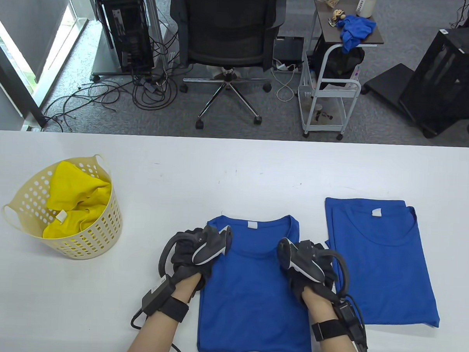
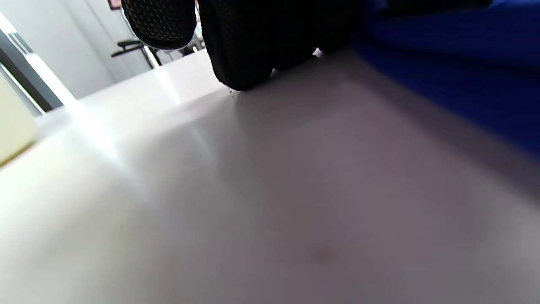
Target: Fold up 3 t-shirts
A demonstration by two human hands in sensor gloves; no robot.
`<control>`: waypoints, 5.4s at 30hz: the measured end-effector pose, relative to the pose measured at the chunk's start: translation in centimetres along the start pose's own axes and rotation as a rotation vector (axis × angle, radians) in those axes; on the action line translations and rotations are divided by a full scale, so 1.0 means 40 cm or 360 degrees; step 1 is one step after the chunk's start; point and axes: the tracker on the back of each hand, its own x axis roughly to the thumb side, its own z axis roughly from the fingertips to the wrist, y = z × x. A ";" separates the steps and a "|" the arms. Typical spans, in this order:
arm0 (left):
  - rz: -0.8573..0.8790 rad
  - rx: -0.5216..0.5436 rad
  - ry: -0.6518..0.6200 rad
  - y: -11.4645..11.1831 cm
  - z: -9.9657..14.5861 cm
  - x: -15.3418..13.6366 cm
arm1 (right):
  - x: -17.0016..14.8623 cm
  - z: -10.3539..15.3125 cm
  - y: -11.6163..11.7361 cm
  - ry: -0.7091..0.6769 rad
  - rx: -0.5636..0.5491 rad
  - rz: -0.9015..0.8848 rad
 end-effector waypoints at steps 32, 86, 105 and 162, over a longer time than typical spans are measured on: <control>0.0854 0.0451 -0.0432 0.298 0.127 0.363 | -0.471 0.211 -0.321 0.0575 -0.0418 0.0357; 0.0241 0.0407 0.0796 0.257 0.110 -0.631 | -0.430 0.174 -0.114 -0.0064 -0.0434 -0.0497; 0.0004 -0.0365 0.0884 0.167 -0.144 -0.737 | -0.462 0.167 -0.082 -0.0076 -0.0262 -0.0606; 0.0416 0.0632 0.0072 0.575 0.345 -0.295 | -0.443 0.185 -0.102 -0.0241 -0.0400 -0.0807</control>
